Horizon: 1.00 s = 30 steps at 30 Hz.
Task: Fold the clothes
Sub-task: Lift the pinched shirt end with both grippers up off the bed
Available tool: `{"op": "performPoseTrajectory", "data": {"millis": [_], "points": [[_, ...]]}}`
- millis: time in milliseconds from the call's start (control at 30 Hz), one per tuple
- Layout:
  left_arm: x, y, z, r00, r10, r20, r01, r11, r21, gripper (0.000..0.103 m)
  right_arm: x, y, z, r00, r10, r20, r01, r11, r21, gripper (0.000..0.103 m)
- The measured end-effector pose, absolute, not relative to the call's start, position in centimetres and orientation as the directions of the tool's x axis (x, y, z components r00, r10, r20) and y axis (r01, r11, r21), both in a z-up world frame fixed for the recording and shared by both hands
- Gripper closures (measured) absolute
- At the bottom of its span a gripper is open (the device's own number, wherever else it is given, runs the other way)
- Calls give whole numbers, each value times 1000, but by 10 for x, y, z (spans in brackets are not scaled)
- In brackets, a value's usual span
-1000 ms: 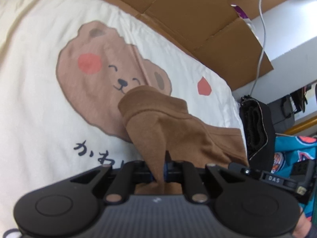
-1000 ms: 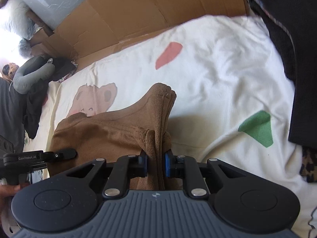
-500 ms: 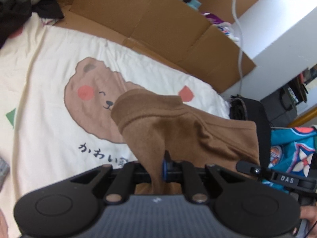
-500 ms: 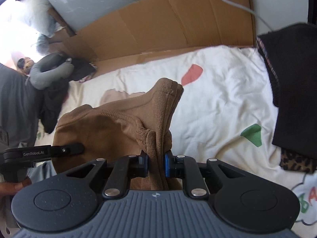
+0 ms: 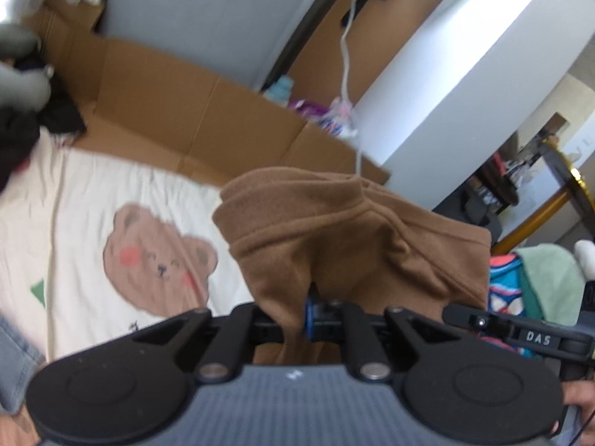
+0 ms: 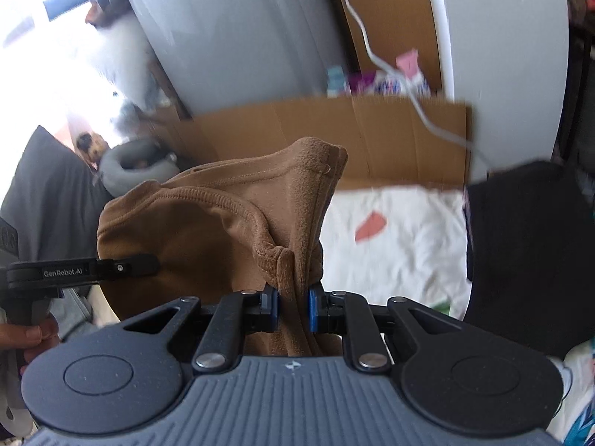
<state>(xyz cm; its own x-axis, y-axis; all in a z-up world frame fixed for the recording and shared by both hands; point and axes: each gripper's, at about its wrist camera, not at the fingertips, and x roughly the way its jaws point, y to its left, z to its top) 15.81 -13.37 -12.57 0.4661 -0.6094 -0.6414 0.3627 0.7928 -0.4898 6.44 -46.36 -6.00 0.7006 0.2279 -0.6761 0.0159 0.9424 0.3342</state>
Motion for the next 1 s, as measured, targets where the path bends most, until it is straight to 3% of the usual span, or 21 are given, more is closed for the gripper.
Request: {"op": "performPoseTrajectory", "data": {"millis": [400, 1000], "points": [[149, -131, -20, 521, -641, -564, 434, 768, -471, 95, 36, -452, 35, 792, 173, -586, 35, 945, 325, 89], [158, -181, 54, 472, -711, -521, 549, 699, -458, 95, 3, -496, 92, 883, 67, -464, 129, 917, 378, 89]]}}
